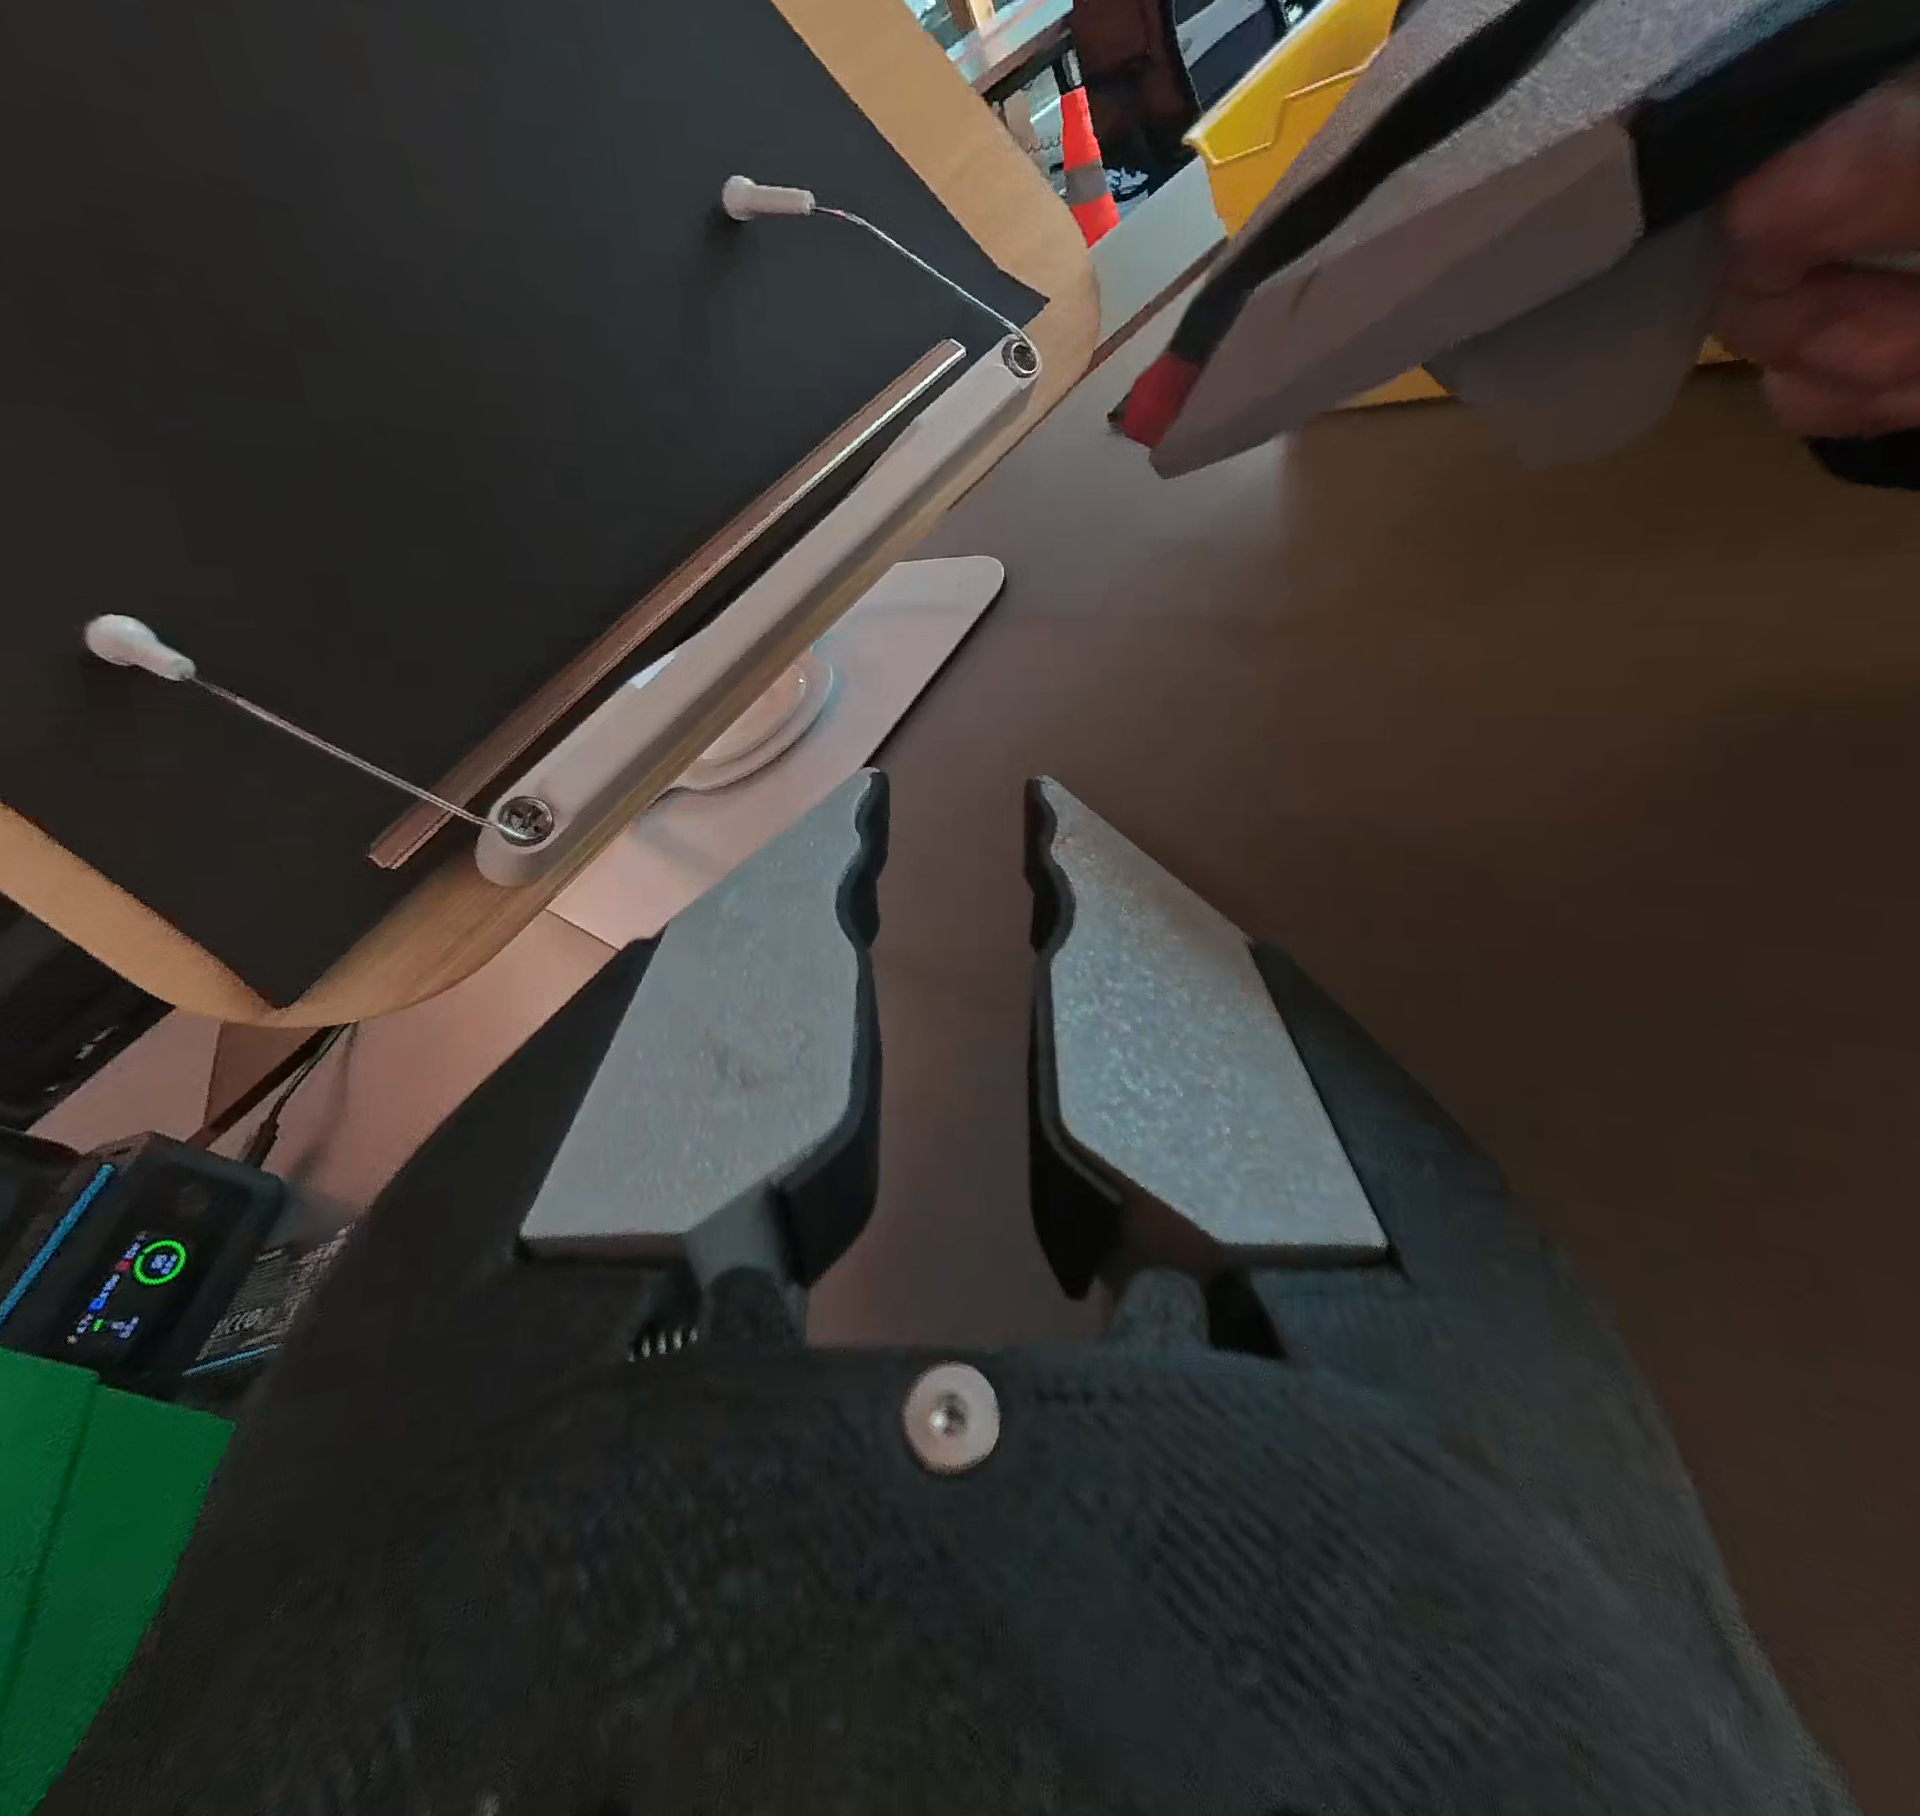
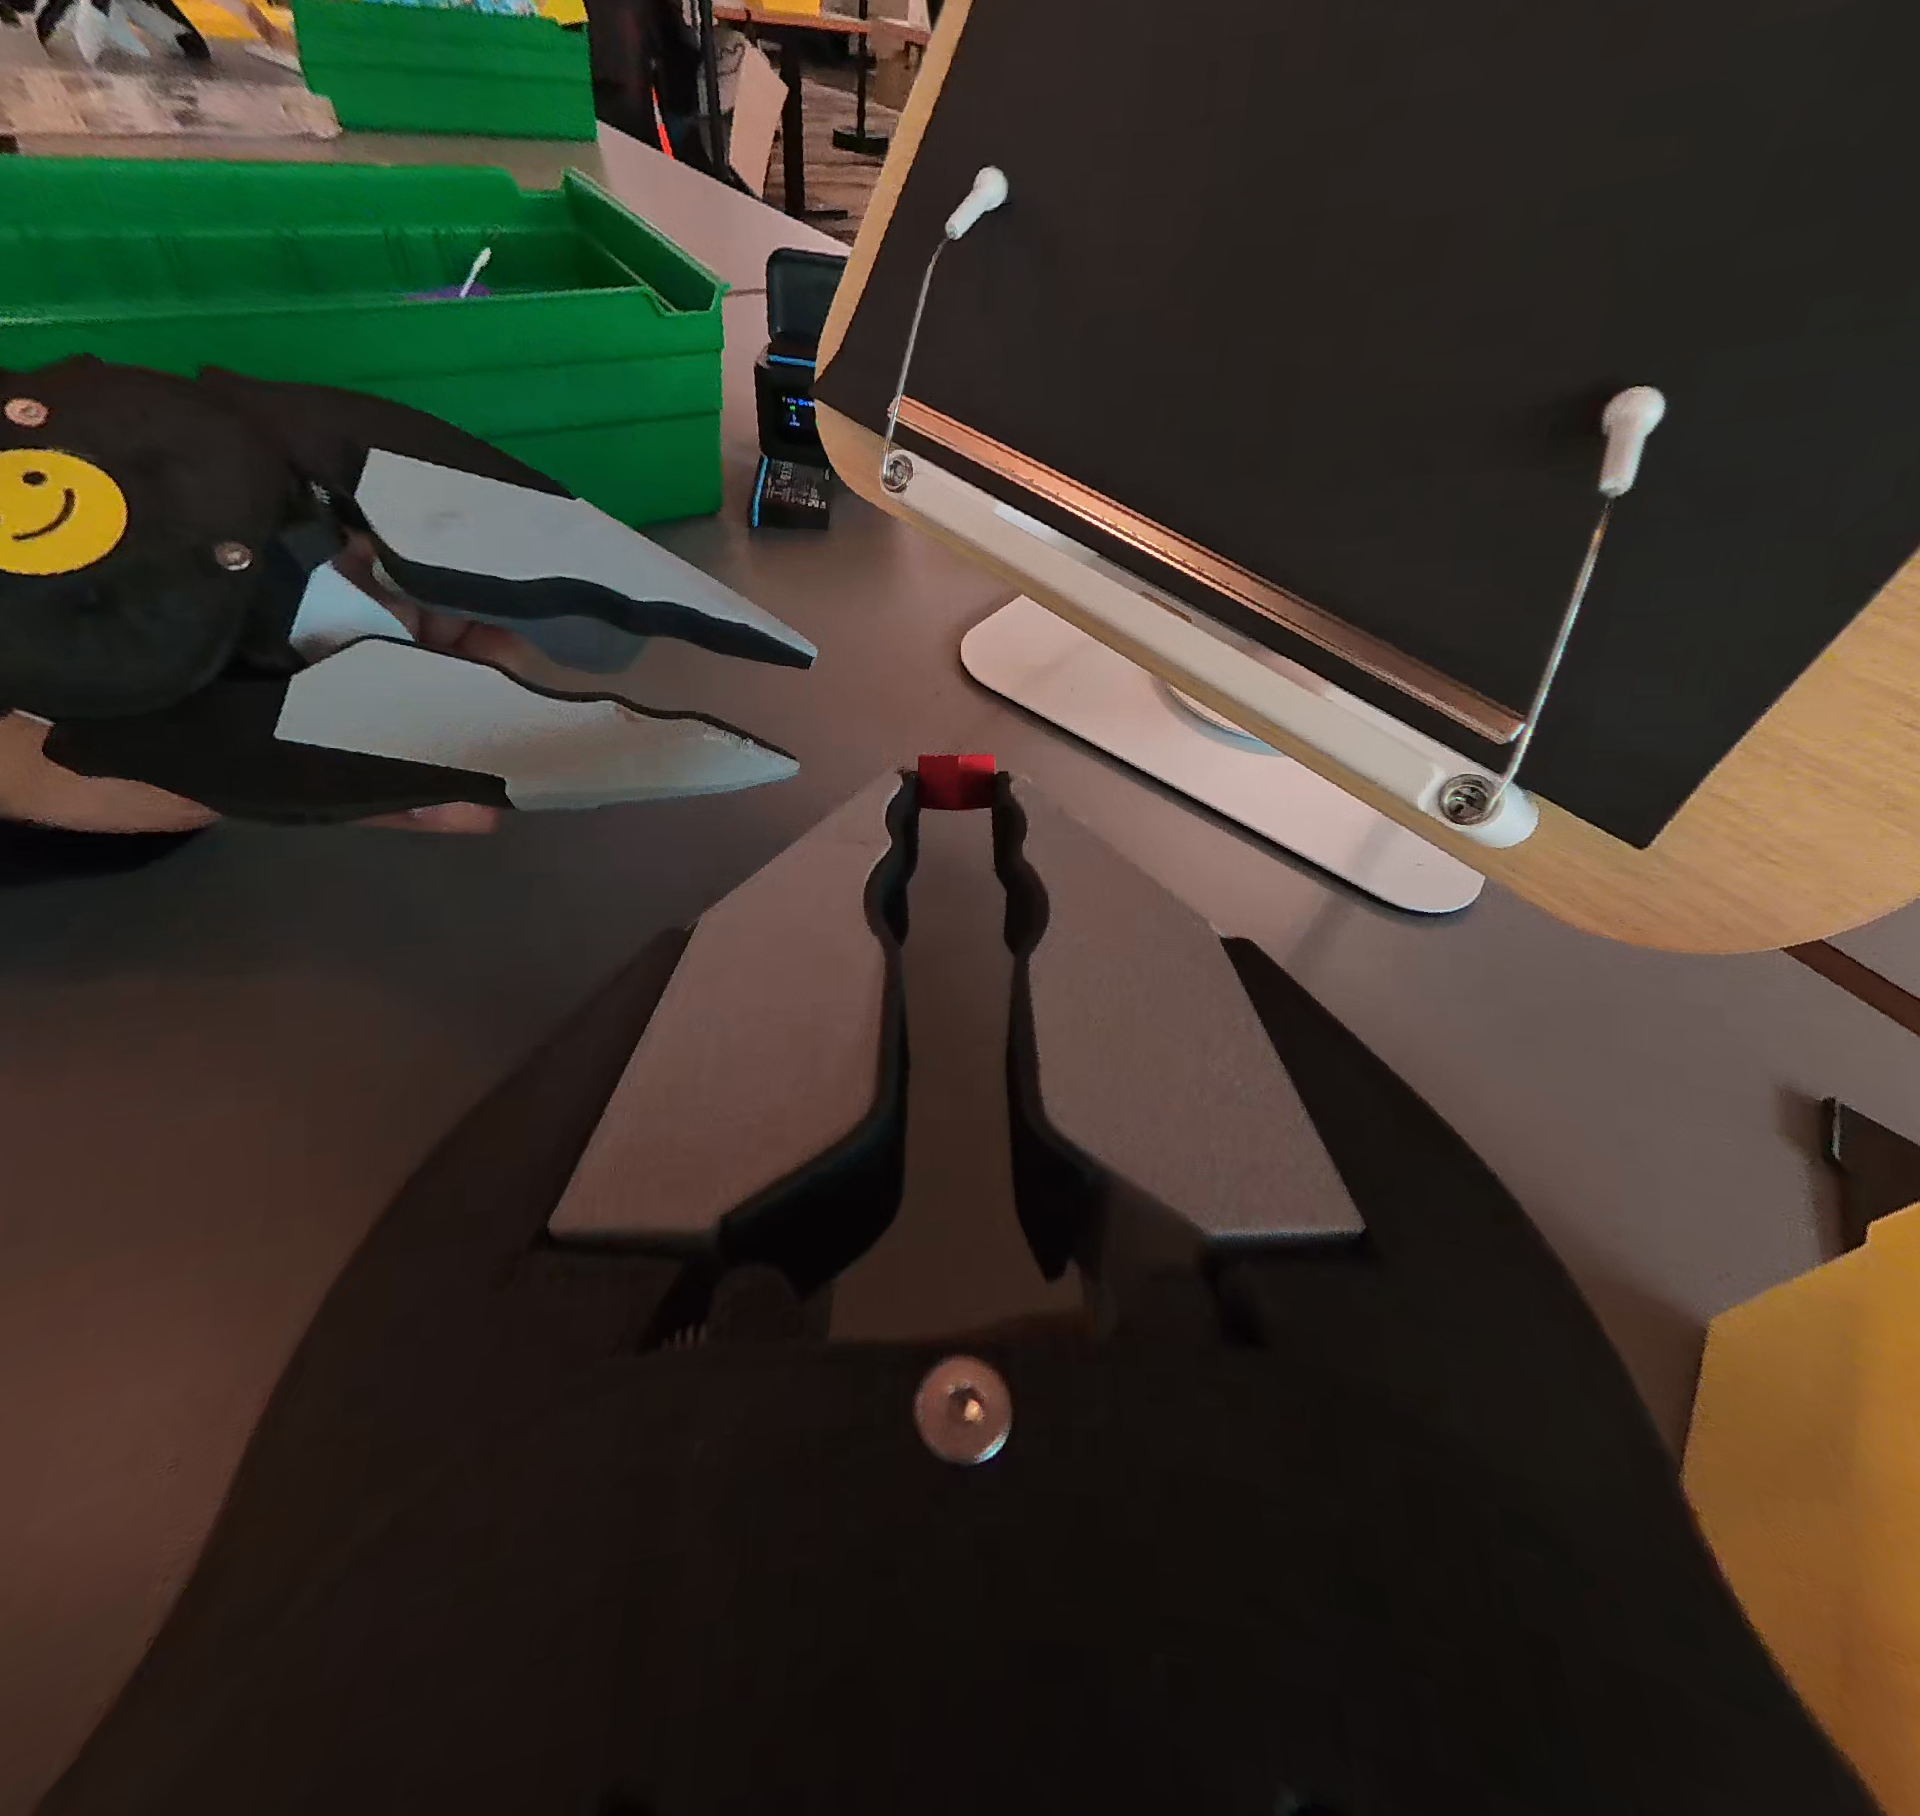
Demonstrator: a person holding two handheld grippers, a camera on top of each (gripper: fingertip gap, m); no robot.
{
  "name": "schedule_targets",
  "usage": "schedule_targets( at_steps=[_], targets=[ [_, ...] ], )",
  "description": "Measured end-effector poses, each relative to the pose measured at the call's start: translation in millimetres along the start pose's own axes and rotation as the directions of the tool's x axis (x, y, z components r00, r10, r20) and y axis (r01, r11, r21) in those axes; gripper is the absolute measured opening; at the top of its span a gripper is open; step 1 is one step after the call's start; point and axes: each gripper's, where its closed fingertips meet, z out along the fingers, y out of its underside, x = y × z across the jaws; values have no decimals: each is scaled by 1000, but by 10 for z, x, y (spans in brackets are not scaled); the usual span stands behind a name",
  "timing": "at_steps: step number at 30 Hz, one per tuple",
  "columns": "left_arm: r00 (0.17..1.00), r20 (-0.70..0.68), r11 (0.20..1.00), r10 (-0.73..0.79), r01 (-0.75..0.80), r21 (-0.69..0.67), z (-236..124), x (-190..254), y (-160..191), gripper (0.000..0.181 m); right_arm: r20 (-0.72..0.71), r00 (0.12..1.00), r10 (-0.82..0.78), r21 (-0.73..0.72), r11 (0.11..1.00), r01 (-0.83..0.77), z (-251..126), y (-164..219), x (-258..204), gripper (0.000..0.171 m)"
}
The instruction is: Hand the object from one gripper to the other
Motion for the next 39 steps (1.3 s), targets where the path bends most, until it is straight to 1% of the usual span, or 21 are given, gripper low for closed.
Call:
schedule_targets(
  at_steps=[4, 12, 18, 22, 34, 39],
  targets=[
    [1000, -4, 1000, -21, 21, 5, -4, -19, -4, 23, -7, 1000, -25, -14, 1000, 25, 21, 24, -16, 11],
    [1000, 5, 1000, -7, 7, 11, -7, -18, -14, 22, -39, 994, -106, -33, 994, 104, 36, 38, -32, 11],
    [1000, 4, 1000, -6, 6, 12, -4, -17, -16, 21, -105, 959, -264, -104, 962, 253, 60, 102, -17, 11],
    [1000, 2, 1000, 1, -1, 9, 2, -8, -14, 21, -97, 938, -334, -169, 934, 315, 98, 182, -69, 11],
    [1000, -4, 1000, 5, -5, 7, 8, -1, -10, 19, -51, 935, -352, -226, 915, 333, 160, 316, -124, 11],
    [1000, -7, 1000, 1, -1, 8, 7, -2, -10, 19, -48, 917, -395, -258, 892, 371, 180, 365, -134, 11]
  ],
)
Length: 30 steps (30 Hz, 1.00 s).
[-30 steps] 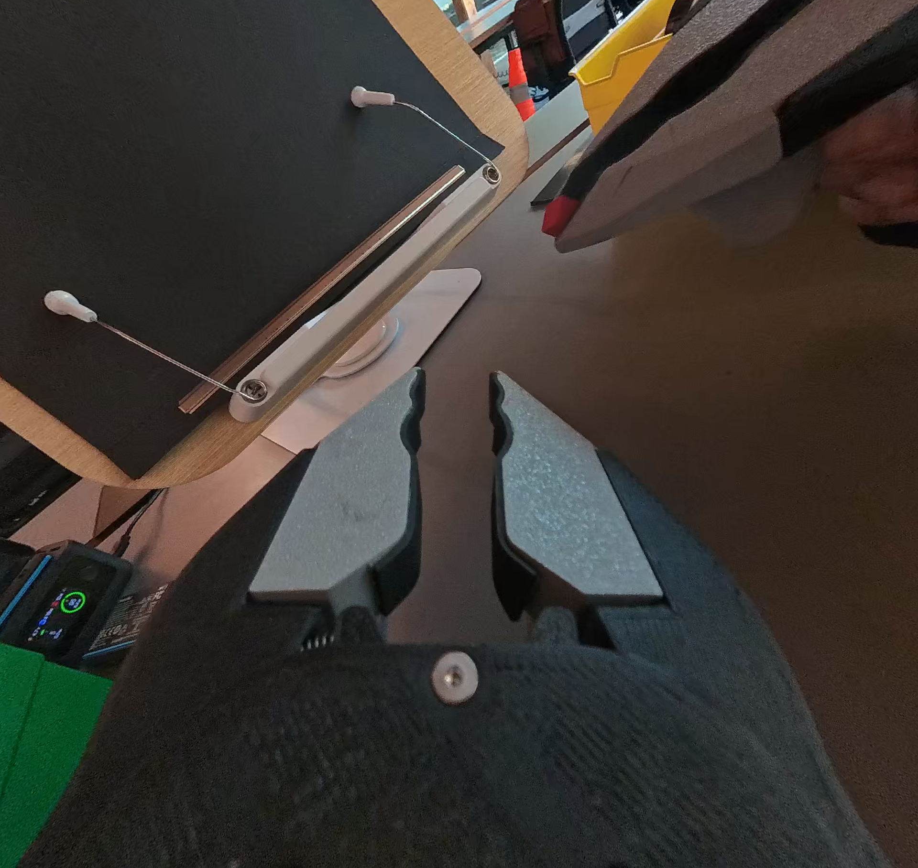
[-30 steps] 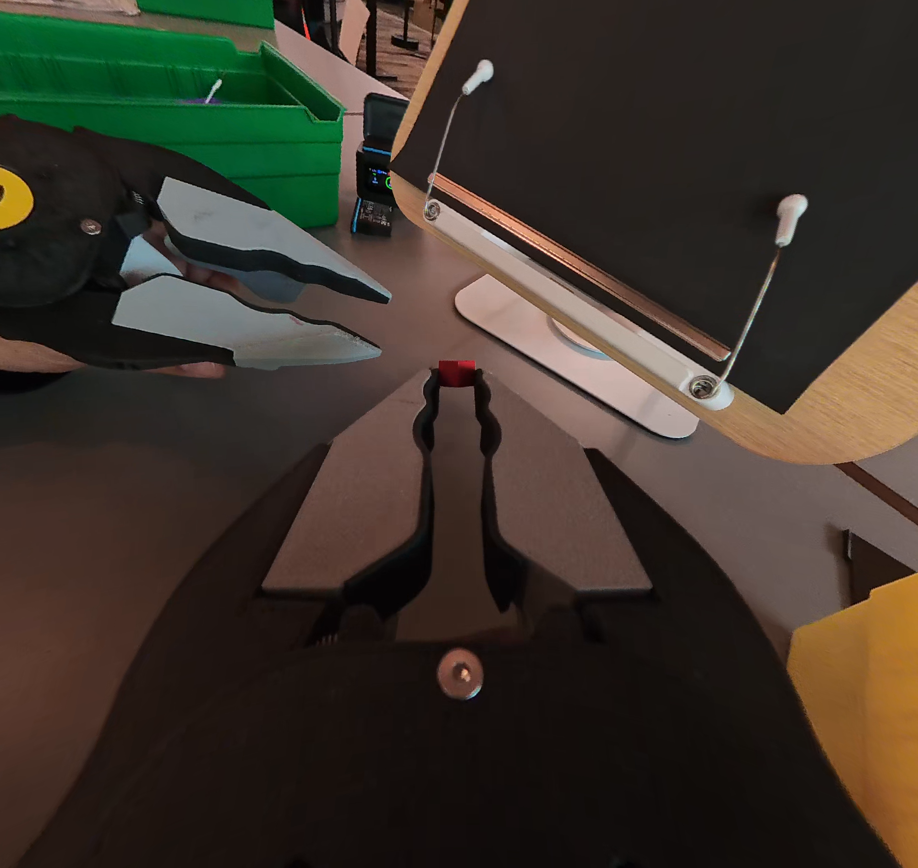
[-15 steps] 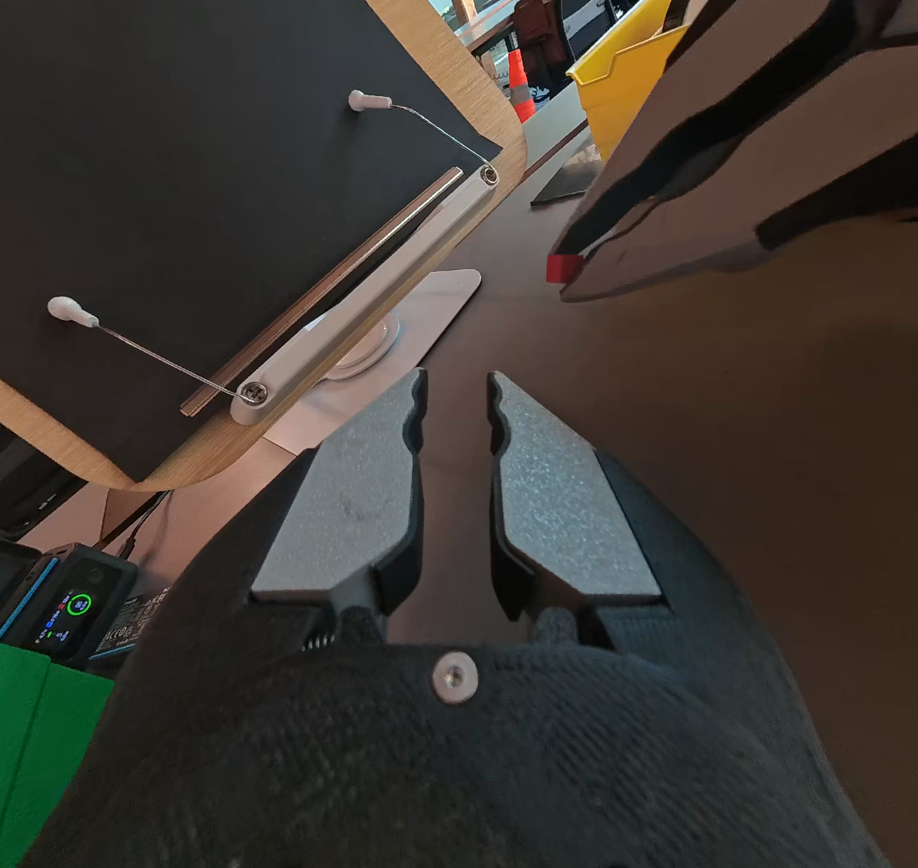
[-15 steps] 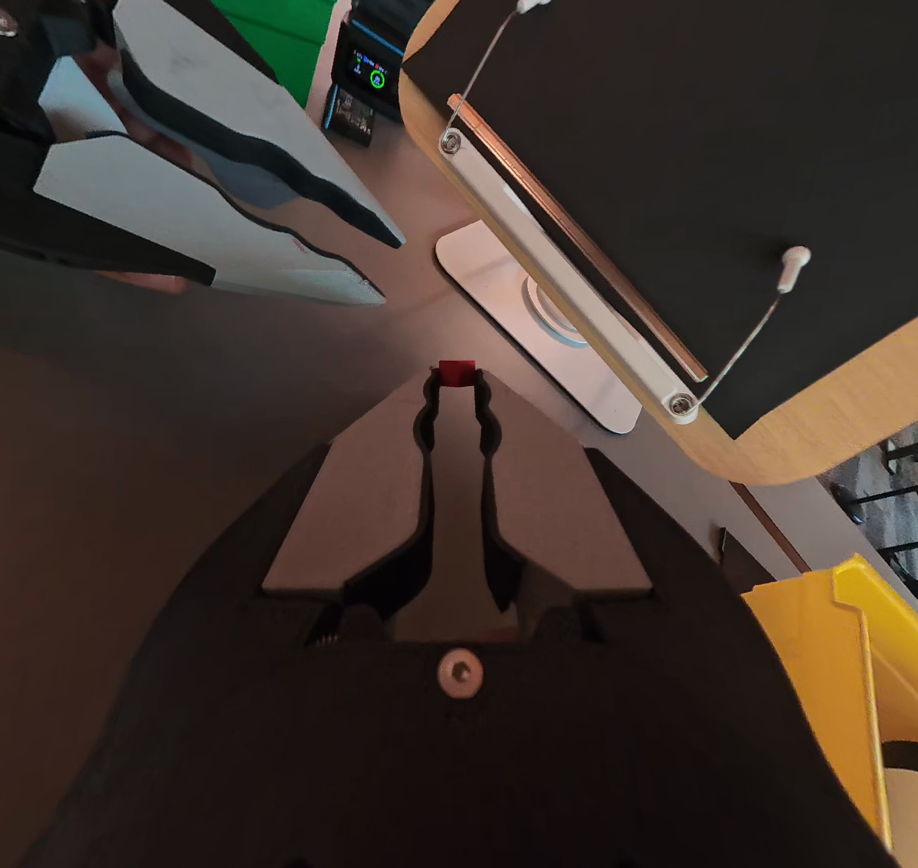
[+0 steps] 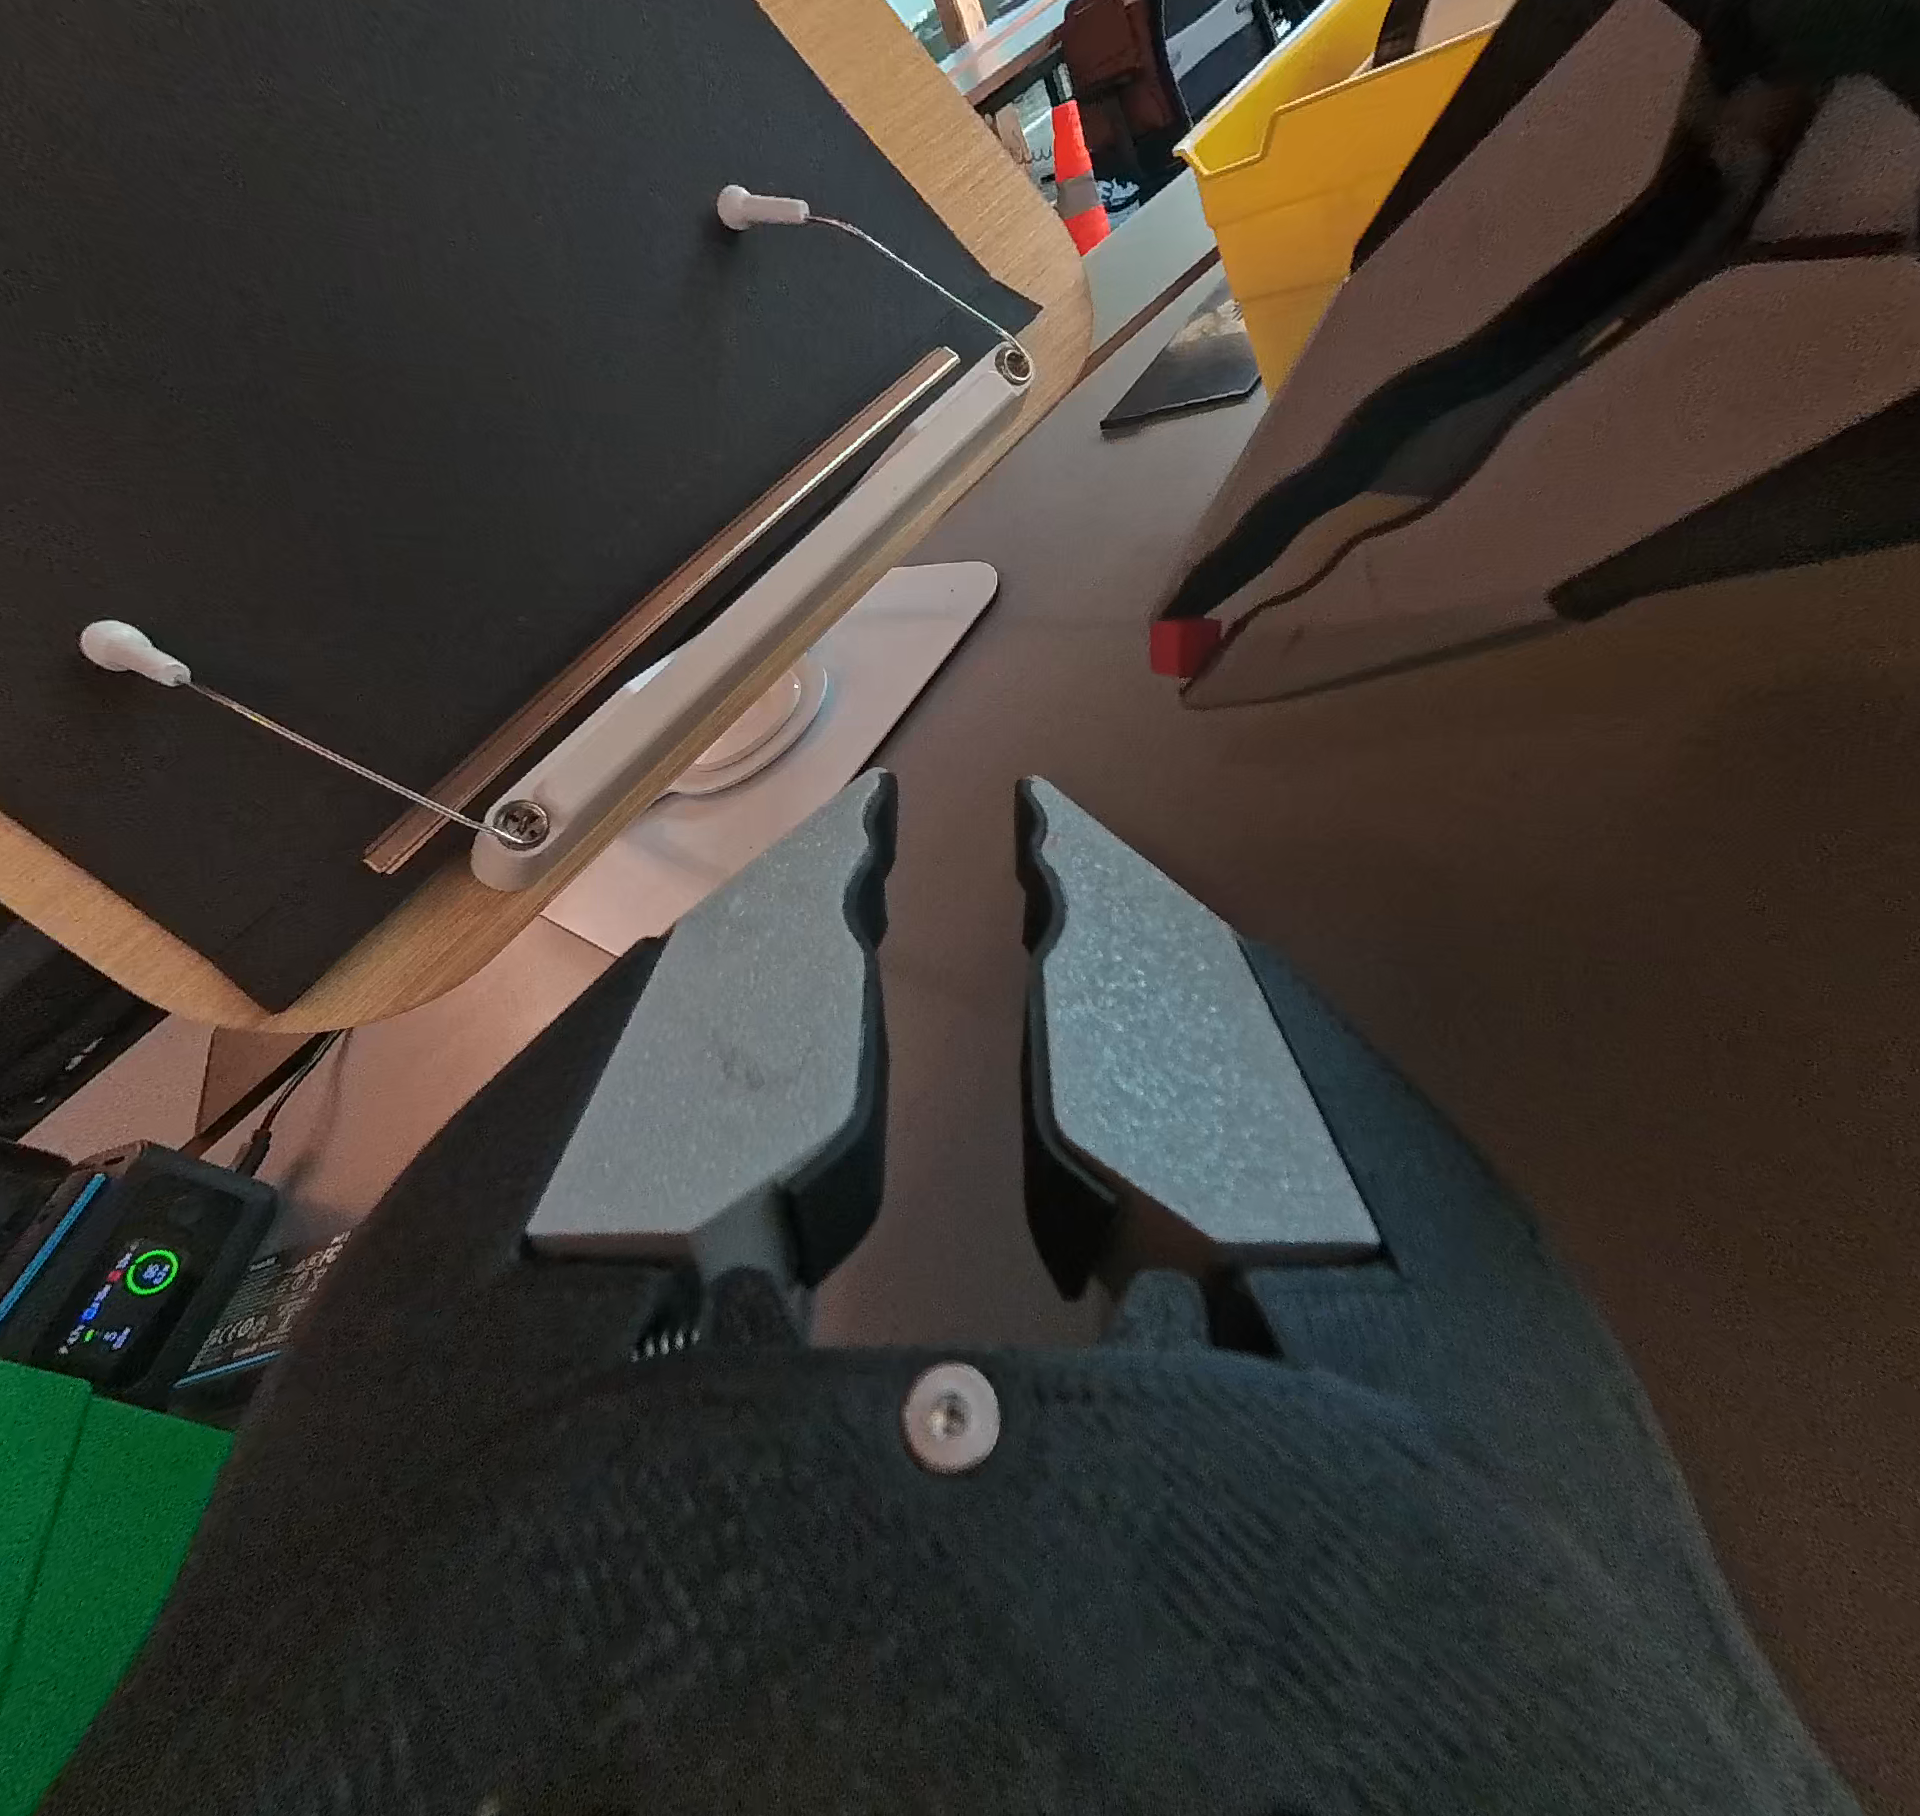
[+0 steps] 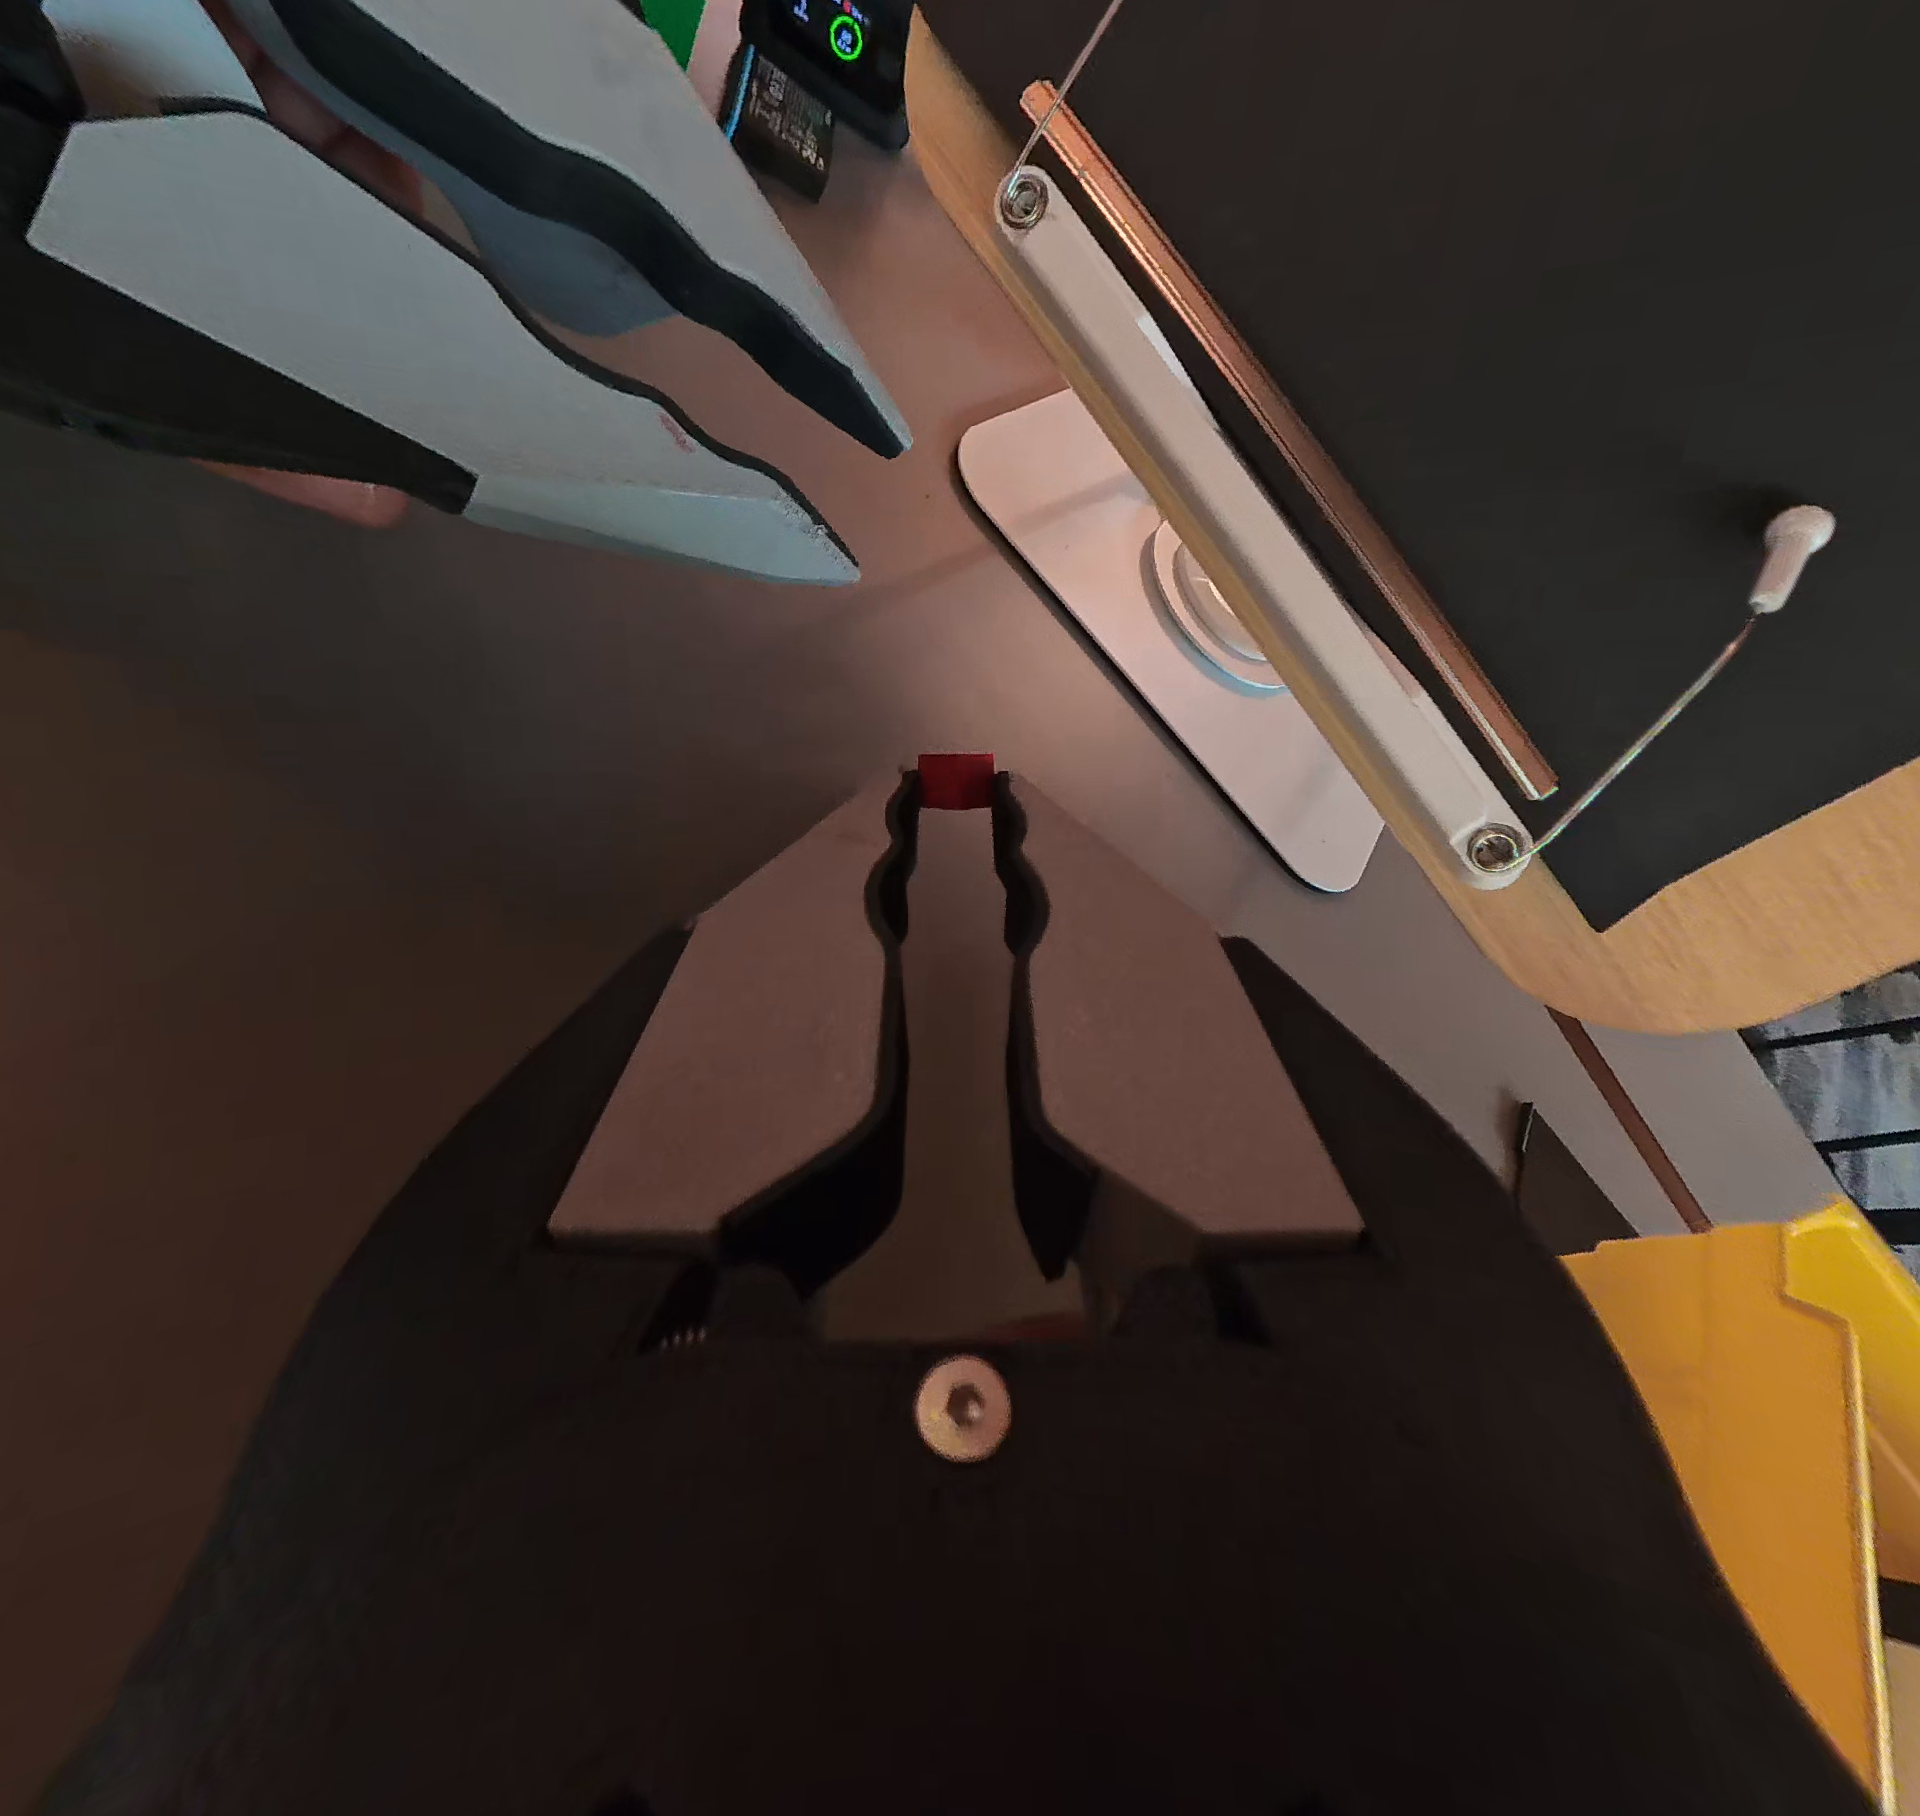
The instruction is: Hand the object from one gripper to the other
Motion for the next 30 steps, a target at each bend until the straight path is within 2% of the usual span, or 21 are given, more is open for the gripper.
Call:
schedule_targets(
  at_steps=[12, 17, 22, 26, 30],
  targets=[
    [1000, -14, 1000, 19, -19, 2, -1, 39, -1, 19, -5, 1000, -23, 30, 999, 23, -23, -52, -8, 11],
    [978, -152, 987, -142, 152, 52, -64, 138, -120, 21, -60, 991, -119, 96, 988, 125, -101, -179, 11, 11],
    [915, -319, 958, -246, 280, 66, -135, 292, -220, 25, -131, 955, -266, 209, 934, 288, -230, -378, -41, 11],
    [814, -462, 899, -352, 432, 76, -242, 368, -389, 28, -254, 882, -397, 173, 879, 445, -266, -429, -7, 11],
    [801, -475, 886, -364, 456, 90, -276, 336, -434, 30, -291, 834, -469, 149, 839, 524, -261, -457, -54, 11]
  ],
)
